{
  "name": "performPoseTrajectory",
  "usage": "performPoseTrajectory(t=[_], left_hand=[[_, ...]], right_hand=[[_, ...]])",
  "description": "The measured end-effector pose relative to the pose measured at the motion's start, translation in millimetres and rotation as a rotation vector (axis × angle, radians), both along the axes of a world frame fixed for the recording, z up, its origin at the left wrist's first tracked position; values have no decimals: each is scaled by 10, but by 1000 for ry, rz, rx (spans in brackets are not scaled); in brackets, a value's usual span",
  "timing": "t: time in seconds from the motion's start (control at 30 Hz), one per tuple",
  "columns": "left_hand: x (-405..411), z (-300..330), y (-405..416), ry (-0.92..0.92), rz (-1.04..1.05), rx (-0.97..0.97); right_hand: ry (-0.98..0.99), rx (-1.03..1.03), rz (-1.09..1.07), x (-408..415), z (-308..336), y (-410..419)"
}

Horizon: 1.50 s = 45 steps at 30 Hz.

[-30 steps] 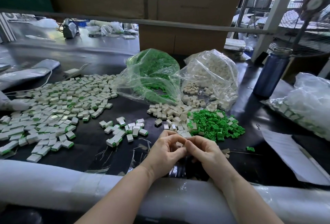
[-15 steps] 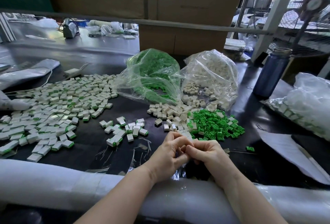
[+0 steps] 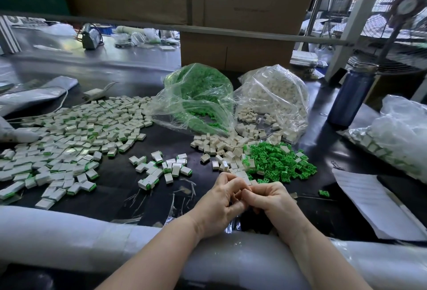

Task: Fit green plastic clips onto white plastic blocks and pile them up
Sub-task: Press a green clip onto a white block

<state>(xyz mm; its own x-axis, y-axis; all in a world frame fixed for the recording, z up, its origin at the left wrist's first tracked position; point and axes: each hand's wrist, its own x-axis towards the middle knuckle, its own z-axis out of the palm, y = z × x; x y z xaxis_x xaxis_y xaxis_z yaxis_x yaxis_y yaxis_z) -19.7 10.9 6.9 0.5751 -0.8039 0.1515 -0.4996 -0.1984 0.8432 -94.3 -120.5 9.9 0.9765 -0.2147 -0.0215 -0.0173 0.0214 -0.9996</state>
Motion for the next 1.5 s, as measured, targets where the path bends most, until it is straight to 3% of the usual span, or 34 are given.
performPoseTrajectory(t=[0.87,1.23,1.5], left_hand=[[-6,-14,9,-29,-4,17],[-8,48,30,51,83,-108],[-18,47,35,49,126,-72]], right_hand=[[-5,91,-9,-12,15,29],[-75,-26,-88,11,33,47],[-121,-195,-207,2,-5,1]])
